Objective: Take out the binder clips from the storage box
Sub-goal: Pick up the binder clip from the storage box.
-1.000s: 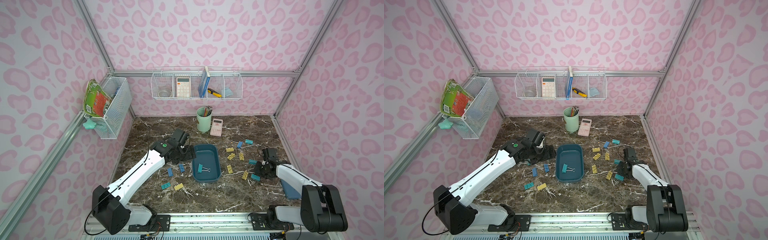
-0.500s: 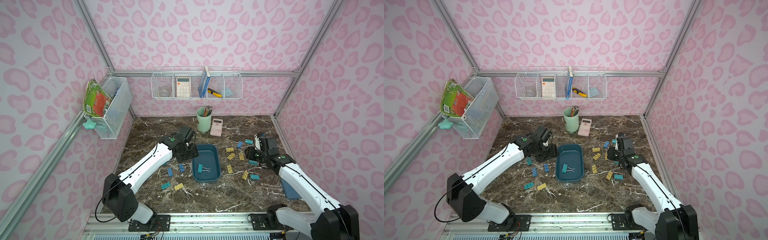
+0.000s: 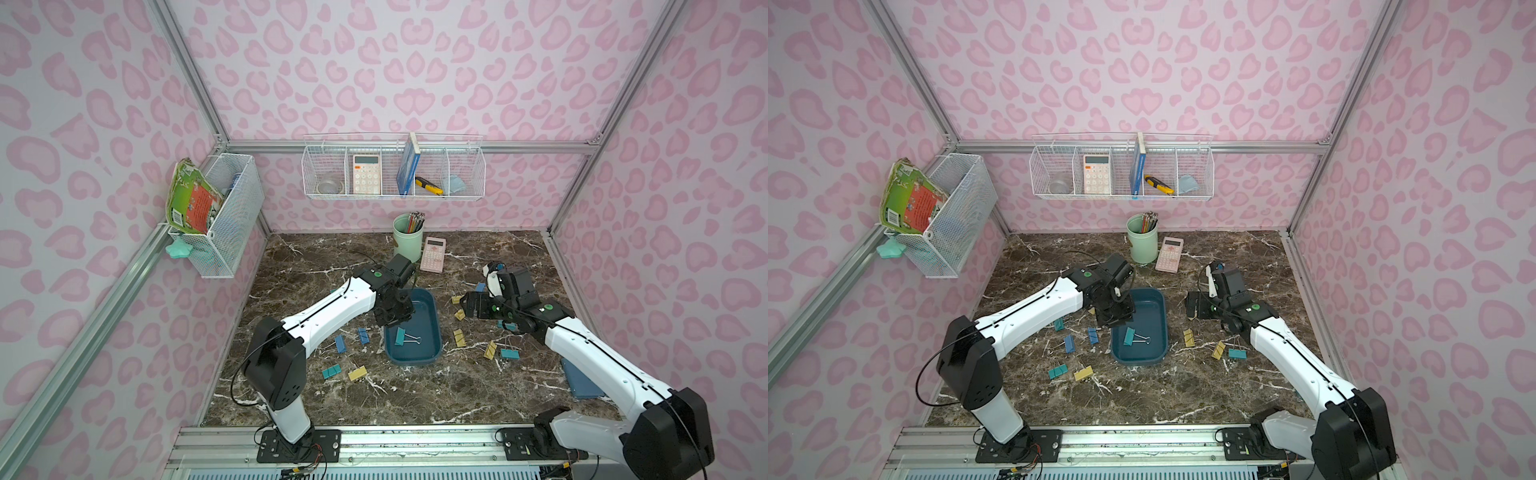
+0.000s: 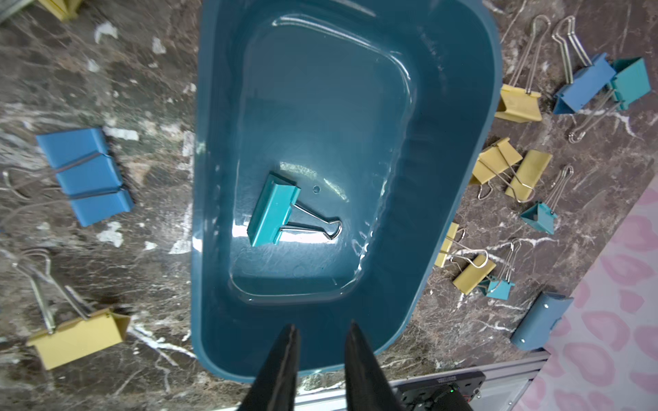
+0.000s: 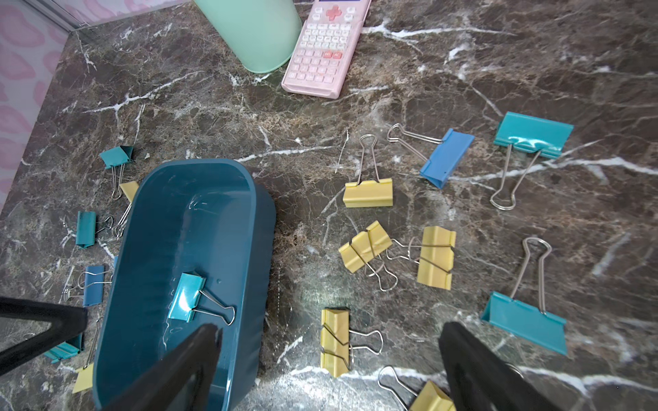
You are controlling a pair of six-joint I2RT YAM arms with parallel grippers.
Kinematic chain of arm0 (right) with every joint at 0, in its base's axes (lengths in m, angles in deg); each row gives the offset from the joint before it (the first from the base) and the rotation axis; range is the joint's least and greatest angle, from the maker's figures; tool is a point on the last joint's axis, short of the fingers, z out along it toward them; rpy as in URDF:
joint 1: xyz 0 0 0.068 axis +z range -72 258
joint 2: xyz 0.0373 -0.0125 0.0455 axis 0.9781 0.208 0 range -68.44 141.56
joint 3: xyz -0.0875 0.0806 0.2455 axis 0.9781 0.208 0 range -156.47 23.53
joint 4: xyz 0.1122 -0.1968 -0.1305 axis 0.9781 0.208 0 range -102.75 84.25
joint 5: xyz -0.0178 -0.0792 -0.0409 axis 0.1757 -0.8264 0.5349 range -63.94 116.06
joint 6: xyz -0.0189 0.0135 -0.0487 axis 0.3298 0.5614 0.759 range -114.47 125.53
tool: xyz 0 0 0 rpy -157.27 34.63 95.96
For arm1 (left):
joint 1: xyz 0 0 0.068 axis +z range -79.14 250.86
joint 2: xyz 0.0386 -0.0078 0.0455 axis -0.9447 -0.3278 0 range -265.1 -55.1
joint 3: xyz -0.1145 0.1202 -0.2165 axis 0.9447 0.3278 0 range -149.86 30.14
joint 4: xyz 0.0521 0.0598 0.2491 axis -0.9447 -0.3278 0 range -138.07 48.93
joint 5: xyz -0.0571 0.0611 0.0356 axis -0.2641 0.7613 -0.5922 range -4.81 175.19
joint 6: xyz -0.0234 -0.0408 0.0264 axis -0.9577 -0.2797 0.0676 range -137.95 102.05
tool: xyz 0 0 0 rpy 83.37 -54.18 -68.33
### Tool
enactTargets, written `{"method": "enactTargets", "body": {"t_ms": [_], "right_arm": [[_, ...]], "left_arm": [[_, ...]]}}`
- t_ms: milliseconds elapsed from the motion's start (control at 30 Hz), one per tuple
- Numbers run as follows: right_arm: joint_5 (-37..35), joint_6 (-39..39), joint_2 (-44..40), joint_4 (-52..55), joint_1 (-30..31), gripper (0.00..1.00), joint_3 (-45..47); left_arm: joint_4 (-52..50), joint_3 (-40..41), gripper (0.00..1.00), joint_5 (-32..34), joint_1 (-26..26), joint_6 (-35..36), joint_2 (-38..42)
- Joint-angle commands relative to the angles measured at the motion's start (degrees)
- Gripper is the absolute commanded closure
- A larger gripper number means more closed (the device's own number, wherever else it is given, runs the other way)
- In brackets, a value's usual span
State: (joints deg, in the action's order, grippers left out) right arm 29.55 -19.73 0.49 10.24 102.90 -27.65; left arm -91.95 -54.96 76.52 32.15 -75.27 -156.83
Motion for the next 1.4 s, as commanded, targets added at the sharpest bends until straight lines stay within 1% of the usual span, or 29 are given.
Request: {"method": "enactTargets", "body": {"t_ms": [0,133,300,467,667,900,1000,1067,1133,1167,1367], "right_arm": [[-2.83,0.66,-1.56,0.20,0.04,0.00,0.12],[-4.43,0.21,-4.72,0.75,0.05,0.00,1.36],[-5.61,-0.06,-9.35,-0.78,0.05,0.01,4.65],[-6.25,0.03,-12.01,-0.64,-0.11,0.00,6.09],[-6.06,0.30,-12.06,-0.05,-0.04,0.00,6.30],[-6.07,0.56,-11.63,-0.19,-0.07,0.01,6.20],[-5.95,0.56,-11.27,-0.22,-0.07,0.01,6.20],[-5.95,0.47,-10.95,-0.26,-0.12,0.00,6.10],[-5.93,0.43,-10.74,-0.31,-0.05,0.00,6.15],[-5.78,0.40,-10.74,-0.35,-0.07,0.01,6.12],[-5.01,0.06,-9.87,-1.01,-0.08,0.01,5.95]], "left_arm": [[-3.23,-2.38,0.80,-1.66,-0.67,-6.17,-3.71],[-4.03,-3.73,0.81,-1.62,-0.96,-10.89,-7.80],[-4.16,-4.66,0.80,-1.94,-1.08,-14.36,-11.94],[-4.38,-7.13,0.80,-2.67,-1.42,-14.87,-16.07],[-5.66,-8.44,0.79,-1.89,-1.45,-15.28,-19.42],[-7.33,-10.44,0.74,-1.19,-1.45,-14.50,-22.92],[-7.47,-10.57,0.74,-0.83,-1.42,-13.97,-24.06],[-7.49,-10.83,0.79,-0.69,-1.36,-13.55,-24.57],[-7.57,-11.10,0.98,0.06,-1.36,-13.03,-24.50],[-7.72,-11.33,1.00,0.58,-1.37,-12.80,-24.27],[-9.32,-12.95,1.00,4.28,-1.36,-10.81,-21.23]]}}
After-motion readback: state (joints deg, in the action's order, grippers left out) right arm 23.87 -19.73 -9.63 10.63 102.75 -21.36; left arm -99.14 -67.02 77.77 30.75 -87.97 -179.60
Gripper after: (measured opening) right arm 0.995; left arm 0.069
